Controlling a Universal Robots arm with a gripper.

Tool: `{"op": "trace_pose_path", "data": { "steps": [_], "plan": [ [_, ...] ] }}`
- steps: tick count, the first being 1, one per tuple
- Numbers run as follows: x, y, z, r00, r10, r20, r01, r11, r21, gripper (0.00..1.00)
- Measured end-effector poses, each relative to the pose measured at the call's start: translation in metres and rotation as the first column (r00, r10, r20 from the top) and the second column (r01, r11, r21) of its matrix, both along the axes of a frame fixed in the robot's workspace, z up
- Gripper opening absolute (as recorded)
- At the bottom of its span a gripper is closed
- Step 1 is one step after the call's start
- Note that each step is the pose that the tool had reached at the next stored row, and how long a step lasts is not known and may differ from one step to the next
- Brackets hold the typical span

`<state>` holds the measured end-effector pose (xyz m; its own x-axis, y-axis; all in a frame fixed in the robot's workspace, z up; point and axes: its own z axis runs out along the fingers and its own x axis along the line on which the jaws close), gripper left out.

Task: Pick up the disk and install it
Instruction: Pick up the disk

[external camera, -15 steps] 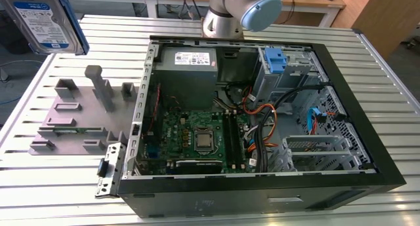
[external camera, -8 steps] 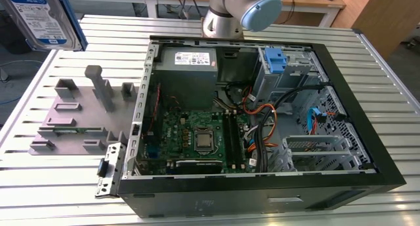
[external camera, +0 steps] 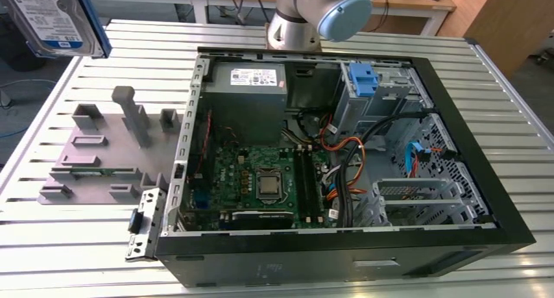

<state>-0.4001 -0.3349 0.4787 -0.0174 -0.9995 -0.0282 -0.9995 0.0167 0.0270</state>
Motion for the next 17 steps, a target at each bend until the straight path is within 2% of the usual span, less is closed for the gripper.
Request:
{"op": "trace_pose_path", "data": {
  "steps": [8,17],
  "plan": [
    [0.0,0.0005,0.0152,1.0,0.0,0.0,0.0,1.0,-0.0019,0.35],
    [0.0006,0.0006,0.0155,1.0,0.0,-0.0001,0.0,1.0,-0.0024,0.35]
  ]
}}
